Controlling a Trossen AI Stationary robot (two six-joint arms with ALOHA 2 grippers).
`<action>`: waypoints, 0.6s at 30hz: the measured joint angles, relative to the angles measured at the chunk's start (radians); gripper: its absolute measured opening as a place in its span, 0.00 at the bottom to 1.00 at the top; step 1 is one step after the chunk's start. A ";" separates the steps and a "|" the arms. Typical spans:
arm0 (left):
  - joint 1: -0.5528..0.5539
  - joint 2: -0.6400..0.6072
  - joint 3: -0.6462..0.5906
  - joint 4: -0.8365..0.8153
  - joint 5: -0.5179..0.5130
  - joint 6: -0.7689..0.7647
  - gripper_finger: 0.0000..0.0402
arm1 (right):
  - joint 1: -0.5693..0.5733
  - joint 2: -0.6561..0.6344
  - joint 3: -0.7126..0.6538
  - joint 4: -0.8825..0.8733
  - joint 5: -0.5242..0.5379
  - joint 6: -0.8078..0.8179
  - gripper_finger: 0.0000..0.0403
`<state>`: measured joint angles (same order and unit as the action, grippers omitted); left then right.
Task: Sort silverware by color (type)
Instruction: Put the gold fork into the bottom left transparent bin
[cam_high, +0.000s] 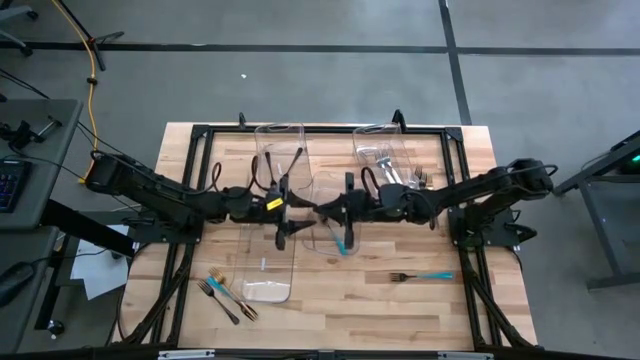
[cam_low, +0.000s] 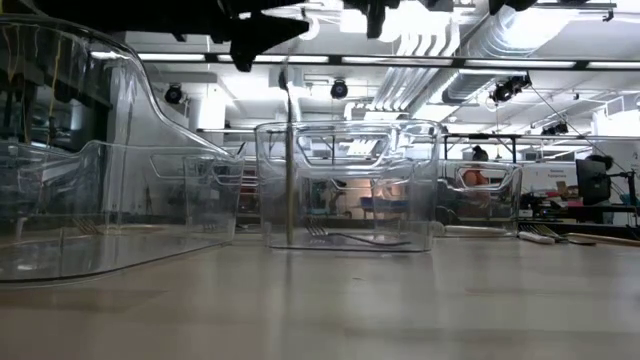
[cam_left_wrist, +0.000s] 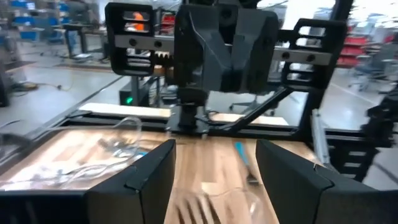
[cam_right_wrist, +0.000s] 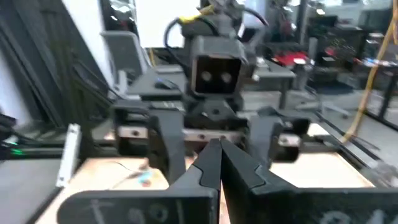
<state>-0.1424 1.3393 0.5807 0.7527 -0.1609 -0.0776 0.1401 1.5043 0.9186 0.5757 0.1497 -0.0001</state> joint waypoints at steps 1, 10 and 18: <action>0.000 0.001 0.000 -0.005 -0.003 0.001 0.53 | -0.004 0.000 0.000 -0.006 0.000 0.002 0.00; 0.000 -0.001 0.000 -0.011 -0.006 0.028 0.53 | -0.012 0.000 -0.001 -0.015 0.000 0.000 0.00; 0.000 -0.001 0.000 -0.019 -0.006 0.029 0.53 | -0.012 0.000 -0.001 -0.027 0.000 0.003 0.00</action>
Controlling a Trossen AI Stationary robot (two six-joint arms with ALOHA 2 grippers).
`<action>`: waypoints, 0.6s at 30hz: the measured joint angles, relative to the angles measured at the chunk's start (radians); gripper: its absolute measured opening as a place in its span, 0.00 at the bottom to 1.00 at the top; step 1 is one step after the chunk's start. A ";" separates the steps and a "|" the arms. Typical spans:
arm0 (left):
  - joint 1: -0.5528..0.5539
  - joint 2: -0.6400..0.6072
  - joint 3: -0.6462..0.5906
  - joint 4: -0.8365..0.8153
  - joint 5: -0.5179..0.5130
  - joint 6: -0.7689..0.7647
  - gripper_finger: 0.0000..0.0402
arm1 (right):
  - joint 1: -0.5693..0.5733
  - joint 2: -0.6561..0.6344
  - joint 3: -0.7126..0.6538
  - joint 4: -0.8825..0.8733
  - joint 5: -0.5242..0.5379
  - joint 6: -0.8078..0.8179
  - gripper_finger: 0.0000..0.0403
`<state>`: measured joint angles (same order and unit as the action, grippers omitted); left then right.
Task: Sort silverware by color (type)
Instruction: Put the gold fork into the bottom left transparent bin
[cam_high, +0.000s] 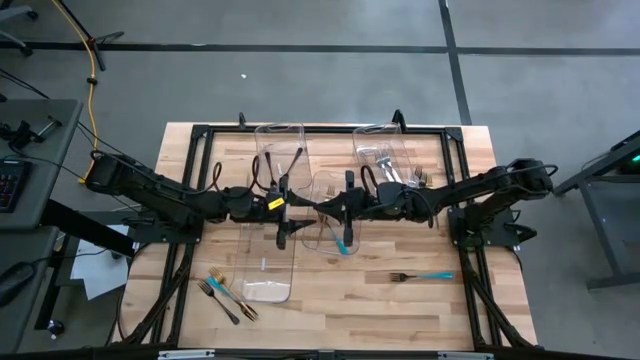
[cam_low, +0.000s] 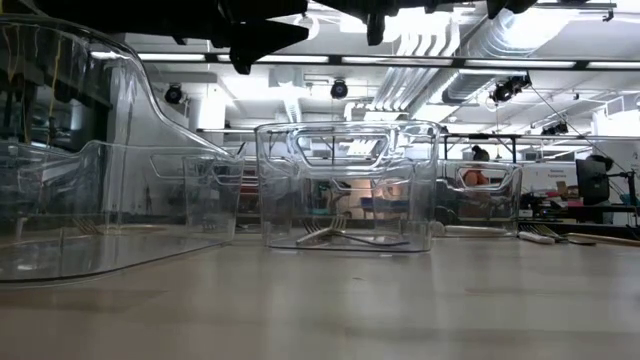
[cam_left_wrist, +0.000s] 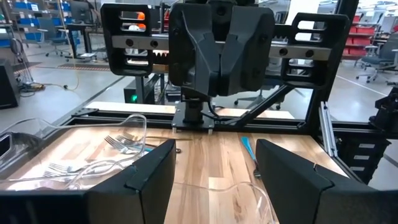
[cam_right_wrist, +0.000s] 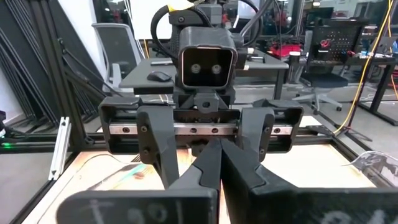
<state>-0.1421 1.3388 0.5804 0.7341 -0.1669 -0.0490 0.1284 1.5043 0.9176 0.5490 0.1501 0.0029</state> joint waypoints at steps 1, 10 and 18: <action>0.000 0.000 0.000 0.000 0.000 0.000 0.53 | 0.000 0.000 0.000 -0.001 0.000 0.000 0.00; -0.001 -0.034 -0.003 -0.049 0.000 0.000 0.53 | 0.000 0.000 0.005 -0.092 0.000 0.042 0.00; -0.004 -0.371 -0.021 -0.394 -0.125 -0.050 0.53 | -0.011 0.036 0.251 -0.771 0.094 0.051 0.05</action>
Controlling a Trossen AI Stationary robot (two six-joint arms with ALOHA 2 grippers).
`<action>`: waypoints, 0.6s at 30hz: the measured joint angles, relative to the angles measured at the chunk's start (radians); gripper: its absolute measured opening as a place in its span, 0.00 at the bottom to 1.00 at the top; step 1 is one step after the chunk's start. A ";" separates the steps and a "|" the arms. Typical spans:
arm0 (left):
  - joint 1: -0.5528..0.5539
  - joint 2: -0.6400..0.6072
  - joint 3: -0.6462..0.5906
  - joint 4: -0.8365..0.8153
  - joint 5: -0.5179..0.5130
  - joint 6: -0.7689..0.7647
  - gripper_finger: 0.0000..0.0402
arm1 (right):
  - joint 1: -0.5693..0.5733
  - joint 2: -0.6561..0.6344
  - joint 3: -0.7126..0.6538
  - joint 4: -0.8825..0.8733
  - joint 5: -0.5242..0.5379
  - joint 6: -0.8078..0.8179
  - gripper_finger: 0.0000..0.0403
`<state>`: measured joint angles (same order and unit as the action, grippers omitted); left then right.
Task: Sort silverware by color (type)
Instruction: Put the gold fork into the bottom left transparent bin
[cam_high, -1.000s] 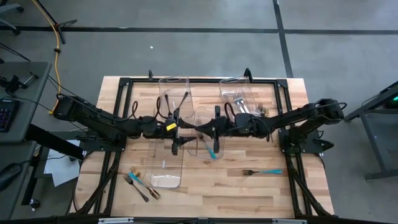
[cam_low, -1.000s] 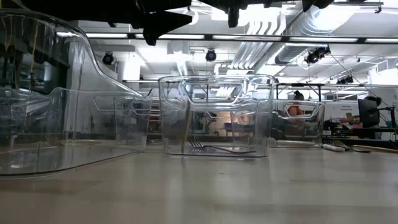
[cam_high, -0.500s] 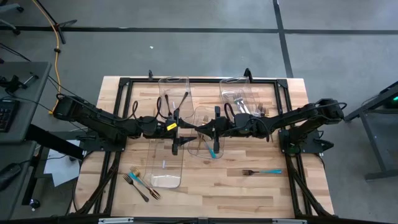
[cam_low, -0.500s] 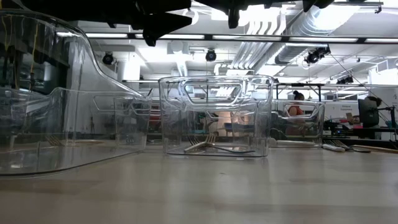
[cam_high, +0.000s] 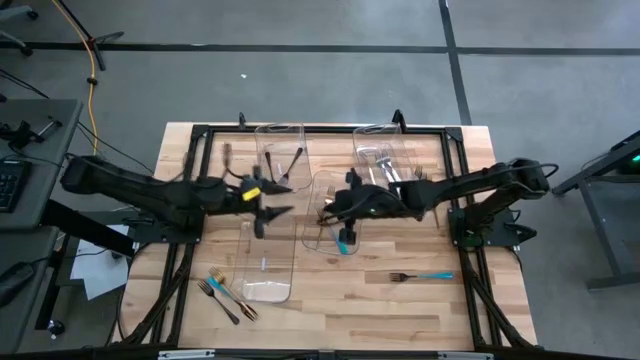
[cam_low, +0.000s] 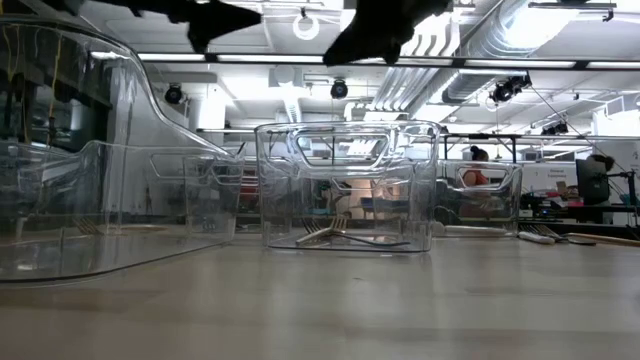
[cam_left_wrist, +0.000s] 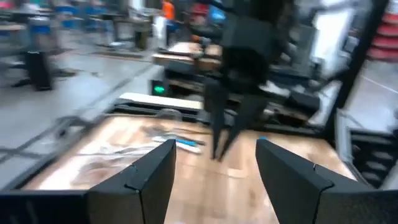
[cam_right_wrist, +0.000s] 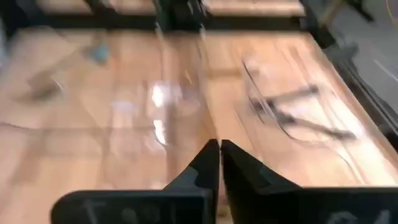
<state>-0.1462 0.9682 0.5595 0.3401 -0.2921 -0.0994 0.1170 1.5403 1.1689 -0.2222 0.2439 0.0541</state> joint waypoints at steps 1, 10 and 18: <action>-0.003 -0.032 -0.016 0.000 -0.027 -0.001 0.53 | -0.006 0.017 0.045 -0.068 -0.004 -0.011 0.07; -0.013 -0.166 -0.107 0.015 -0.141 -0.002 0.53 | -0.081 0.296 0.366 -0.620 -0.120 -0.363 0.41; -0.041 -0.164 -0.107 0.007 -0.135 0.004 0.53 | -0.117 0.493 0.474 -0.664 -0.124 -0.608 0.47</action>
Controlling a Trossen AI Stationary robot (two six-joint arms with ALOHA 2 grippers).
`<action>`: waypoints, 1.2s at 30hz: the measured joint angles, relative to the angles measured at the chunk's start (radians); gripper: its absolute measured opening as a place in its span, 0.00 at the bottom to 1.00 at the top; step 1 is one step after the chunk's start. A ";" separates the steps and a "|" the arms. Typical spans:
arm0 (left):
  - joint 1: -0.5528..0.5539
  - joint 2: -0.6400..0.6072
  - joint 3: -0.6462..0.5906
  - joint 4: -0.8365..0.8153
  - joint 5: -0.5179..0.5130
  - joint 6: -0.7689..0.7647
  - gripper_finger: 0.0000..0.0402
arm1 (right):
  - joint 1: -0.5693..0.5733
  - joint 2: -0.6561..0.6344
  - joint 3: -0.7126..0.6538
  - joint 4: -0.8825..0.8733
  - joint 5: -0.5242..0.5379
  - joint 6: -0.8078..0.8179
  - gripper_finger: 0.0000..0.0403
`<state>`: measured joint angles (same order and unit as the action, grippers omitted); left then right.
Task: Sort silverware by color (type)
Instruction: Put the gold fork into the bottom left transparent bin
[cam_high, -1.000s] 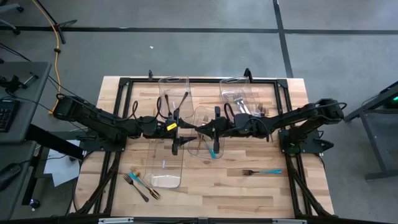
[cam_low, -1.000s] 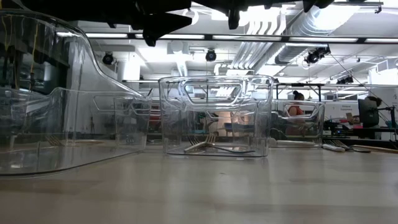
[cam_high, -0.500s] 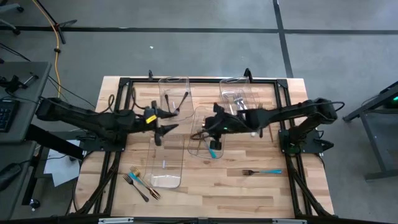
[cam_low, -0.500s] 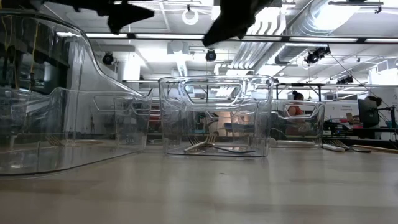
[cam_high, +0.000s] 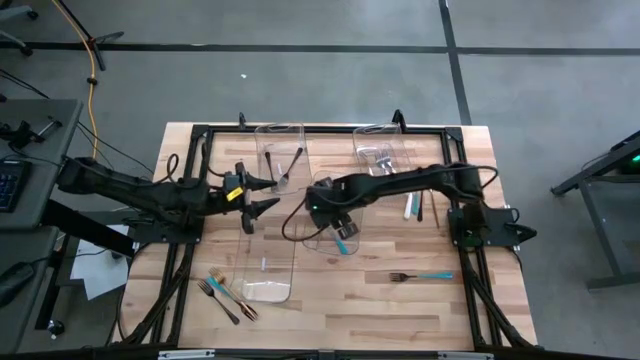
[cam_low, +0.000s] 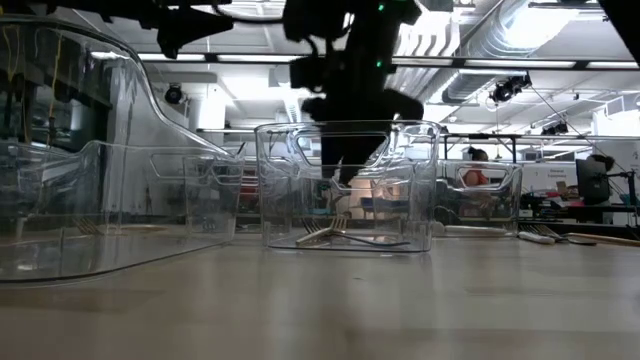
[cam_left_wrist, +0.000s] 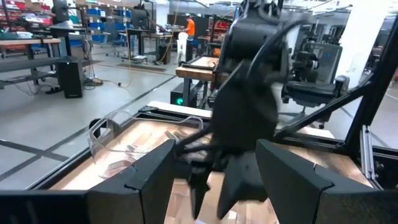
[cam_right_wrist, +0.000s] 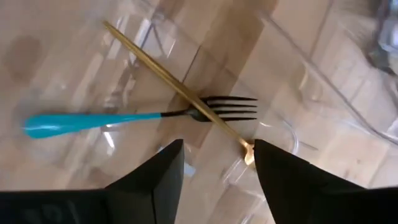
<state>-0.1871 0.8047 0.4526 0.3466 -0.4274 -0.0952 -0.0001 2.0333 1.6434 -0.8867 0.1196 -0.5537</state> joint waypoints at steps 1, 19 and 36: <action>-0.001 0.000 0.000 0.001 0.000 0.000 0.53 | -0.005 0.014 0.003 -0.001 0.000 -0.019 0.46; -0.002 0.000 0.000 -0.002 -0.002 0.002 0.53 | -0.046 0.148 0.005 0.049 -0.020 -0.201 0.38; -0.002 0.000 0.000 -0.005 -0.004 0.002 0.53 | -0.045 0.171 0.006 0.054 -0.024 -0.234 0.18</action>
<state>-0.1894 0.8043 0.4530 0.3412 -0.4309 -0.0933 -0.0456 2.2040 1.6493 -0.8322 0.0959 -0.7873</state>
